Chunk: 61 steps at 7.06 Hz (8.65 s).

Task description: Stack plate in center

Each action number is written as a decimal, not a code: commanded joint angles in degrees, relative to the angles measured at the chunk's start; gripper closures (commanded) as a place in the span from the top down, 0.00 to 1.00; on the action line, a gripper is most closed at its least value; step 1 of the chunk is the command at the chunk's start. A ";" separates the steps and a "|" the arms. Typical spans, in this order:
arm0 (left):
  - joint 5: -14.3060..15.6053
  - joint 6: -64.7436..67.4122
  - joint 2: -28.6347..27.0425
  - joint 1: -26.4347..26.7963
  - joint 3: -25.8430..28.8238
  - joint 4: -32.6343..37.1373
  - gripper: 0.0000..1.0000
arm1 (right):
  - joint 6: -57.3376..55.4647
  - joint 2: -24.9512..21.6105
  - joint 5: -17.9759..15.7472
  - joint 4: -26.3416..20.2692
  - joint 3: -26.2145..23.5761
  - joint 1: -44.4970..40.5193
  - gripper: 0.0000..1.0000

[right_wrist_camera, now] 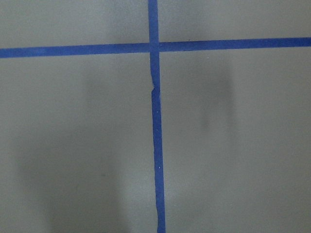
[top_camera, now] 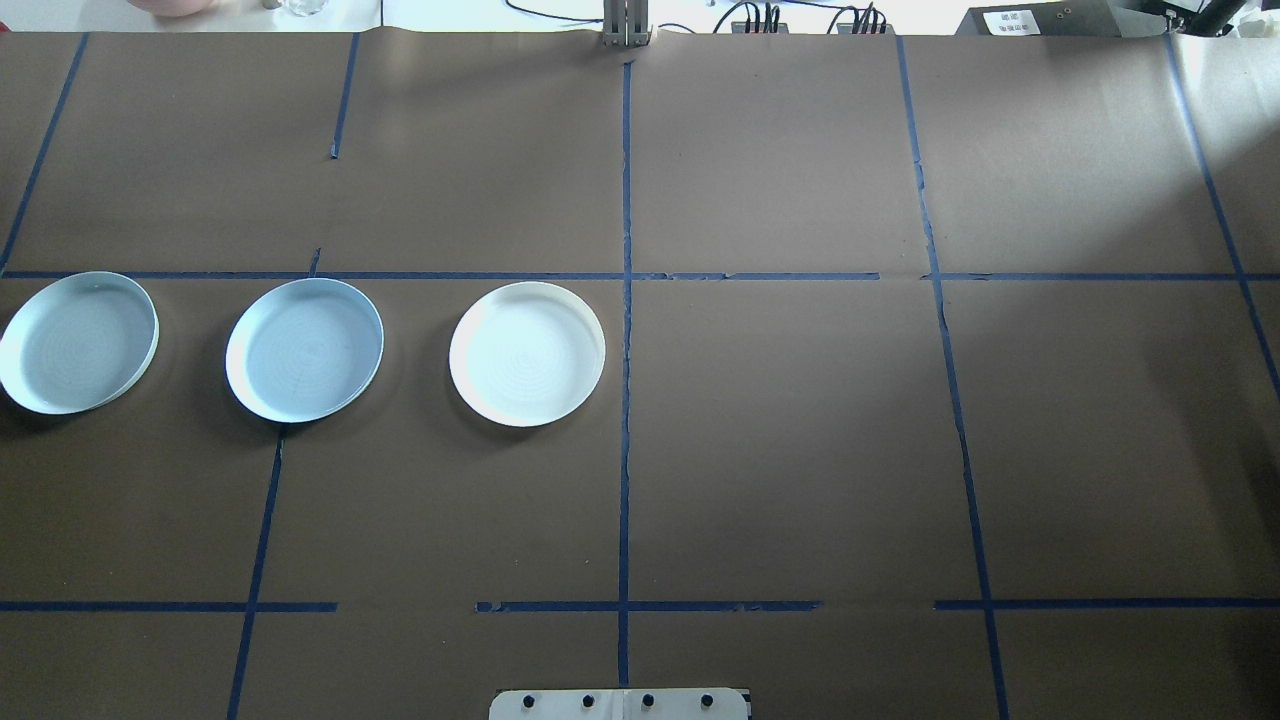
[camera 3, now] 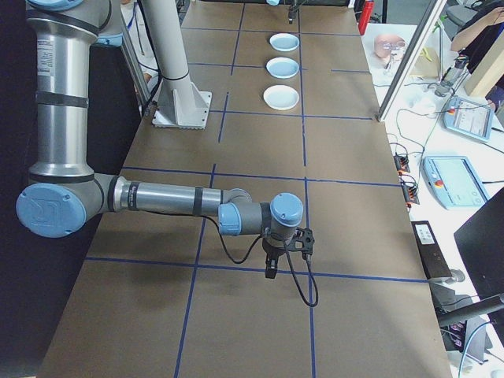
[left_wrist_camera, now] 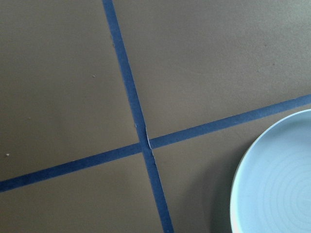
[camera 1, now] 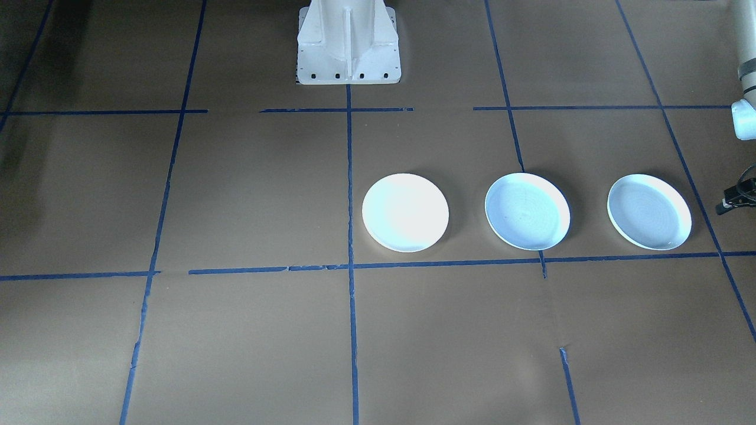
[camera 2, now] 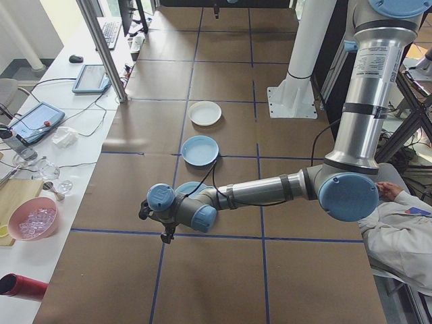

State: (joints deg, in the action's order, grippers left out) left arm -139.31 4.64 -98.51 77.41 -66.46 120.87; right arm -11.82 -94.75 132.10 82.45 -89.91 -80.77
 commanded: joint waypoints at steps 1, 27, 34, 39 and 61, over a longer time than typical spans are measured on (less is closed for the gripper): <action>-2.27 8.58 -0.80 -4.97 0.37 0.15 1.00 | 0.04 0.00 0.00 -0.01 0.00 0.00 1.00; -11.69 27.70 -9.50 -18.88 -7.80 0.24 0.00 | 0.04 0.00 0.00 -0.01 0.00 0.00 1.00; -8.79 28.67 -9.50 -18.70 -8.07 0.15 0.66 | 0.04 0.00 0.00 -0.01 0.00 0.00 1.00; -7.39 32.42 -13.08 -18.97 -8.69 0.15 1.00 | 0.04 0.00 0.00 0.08 0.09 0.00 1.00; 1.61 54.04 -13.31 -25.68 -16.60 9.82 0.00 | 0.04 0.00 0.00 0.08 0.00 0.00 1.00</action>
State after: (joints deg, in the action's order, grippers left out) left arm -135.22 64.42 -114.68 48.29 -82.97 131.08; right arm -11.81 -94.74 132.10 82.46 -89.91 -80.77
